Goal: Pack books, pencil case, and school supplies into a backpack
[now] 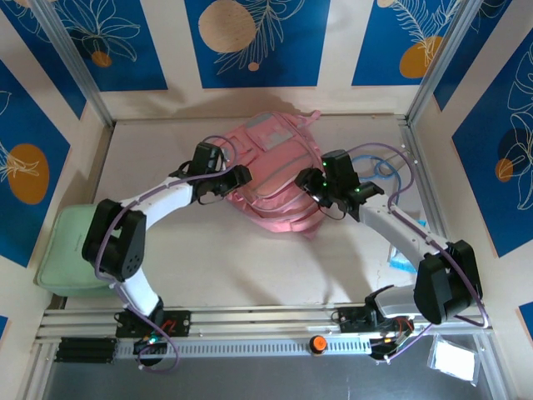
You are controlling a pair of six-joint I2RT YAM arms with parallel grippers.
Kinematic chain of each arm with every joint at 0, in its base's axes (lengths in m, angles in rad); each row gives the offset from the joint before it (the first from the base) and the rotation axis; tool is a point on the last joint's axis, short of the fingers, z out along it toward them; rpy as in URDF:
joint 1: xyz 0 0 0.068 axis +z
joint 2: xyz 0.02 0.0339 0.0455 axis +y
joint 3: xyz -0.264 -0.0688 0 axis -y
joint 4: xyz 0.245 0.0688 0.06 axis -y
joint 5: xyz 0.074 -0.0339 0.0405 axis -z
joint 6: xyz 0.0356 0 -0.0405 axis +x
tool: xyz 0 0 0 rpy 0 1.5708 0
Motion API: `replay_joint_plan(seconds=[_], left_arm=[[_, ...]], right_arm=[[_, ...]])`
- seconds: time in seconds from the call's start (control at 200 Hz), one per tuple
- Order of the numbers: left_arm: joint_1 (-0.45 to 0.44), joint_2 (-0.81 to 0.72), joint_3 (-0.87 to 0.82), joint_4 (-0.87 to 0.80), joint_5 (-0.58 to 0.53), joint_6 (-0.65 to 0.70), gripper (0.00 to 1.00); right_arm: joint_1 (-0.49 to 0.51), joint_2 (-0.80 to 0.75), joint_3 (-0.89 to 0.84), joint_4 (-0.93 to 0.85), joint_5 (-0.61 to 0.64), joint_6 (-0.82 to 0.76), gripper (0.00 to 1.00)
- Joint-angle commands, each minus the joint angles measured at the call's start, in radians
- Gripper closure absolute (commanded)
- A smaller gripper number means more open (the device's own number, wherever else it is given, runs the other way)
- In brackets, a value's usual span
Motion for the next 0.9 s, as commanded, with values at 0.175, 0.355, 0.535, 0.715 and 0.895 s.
replay_joint_plan(seconds=[0.175,0.355,0.535,0.715,0.895], left_arm=[[0.011,0.074,0.03,0.097,0.032,-0.091,0.54],[0.011,0.095,0.03,0.157,0.08,-0.127,0.74],[0.005,0.081,0.02,0.207,0.127,-0.166,0.99],[-0.012,0.056,0.01,0.293,0.173,-0.253,1.0],[-0.039,0.033,0.008,0.397,0.183,-0.359,1.0]], right_arm=[[0.037,0.027,0.043,-0.022,0.043,-0.035,0.48],[0.084,0.054,0.077,-0.049,0.082,-0.086,0.48],[0.164,0.081,0.106,-0.085,0.177,-0.142,0.48],[0.252,0.13,0.142,-0.117,0.253,-0.178,0.49],[0.311,0.197,0.187,-0.128,0.255,-0.127,0.52]])
